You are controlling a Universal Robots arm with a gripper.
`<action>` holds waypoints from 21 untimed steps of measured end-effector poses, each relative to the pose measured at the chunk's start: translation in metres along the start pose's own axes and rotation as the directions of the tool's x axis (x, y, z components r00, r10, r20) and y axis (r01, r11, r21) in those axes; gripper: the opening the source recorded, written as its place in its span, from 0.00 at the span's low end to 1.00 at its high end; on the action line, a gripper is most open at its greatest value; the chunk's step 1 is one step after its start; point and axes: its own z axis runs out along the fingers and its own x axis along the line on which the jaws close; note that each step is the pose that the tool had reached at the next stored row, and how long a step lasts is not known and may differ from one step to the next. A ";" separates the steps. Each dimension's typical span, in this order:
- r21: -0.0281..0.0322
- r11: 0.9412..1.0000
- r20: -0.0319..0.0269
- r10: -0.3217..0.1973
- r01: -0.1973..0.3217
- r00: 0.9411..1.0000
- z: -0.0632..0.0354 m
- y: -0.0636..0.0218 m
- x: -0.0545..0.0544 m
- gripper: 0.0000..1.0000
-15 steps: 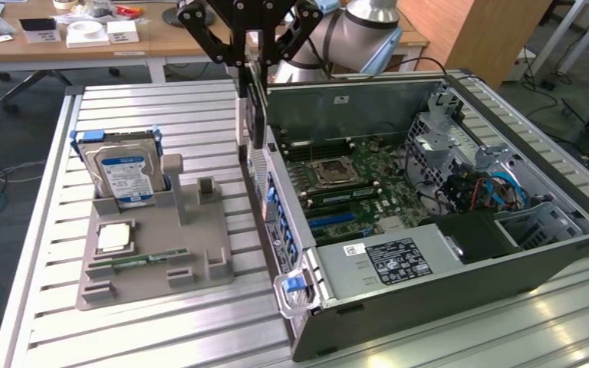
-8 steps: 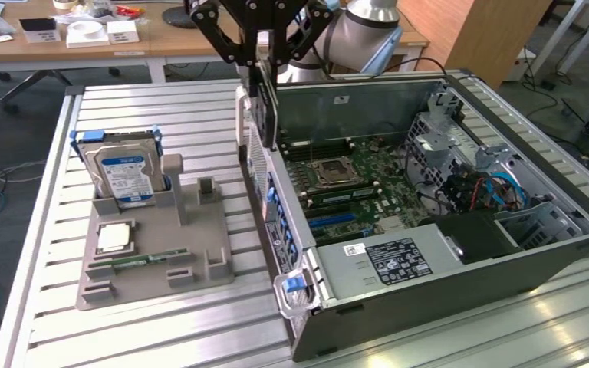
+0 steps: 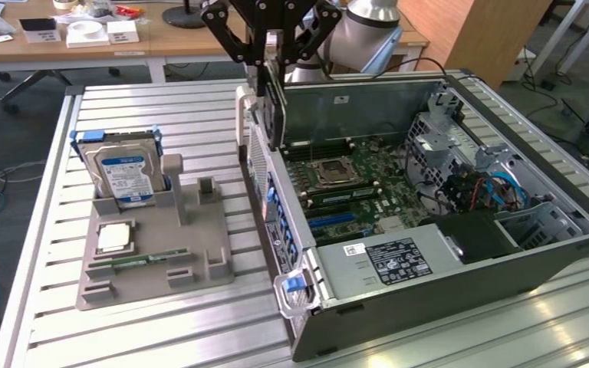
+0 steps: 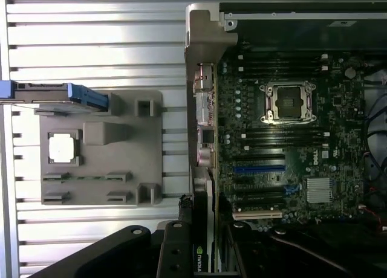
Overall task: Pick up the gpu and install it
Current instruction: 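Pick up the gpu and move the gpu toward the slot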
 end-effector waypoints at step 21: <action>0.000 1.000 0.000 0.000 0.000 1.000 0.0006 0.0012 -0.025 0.27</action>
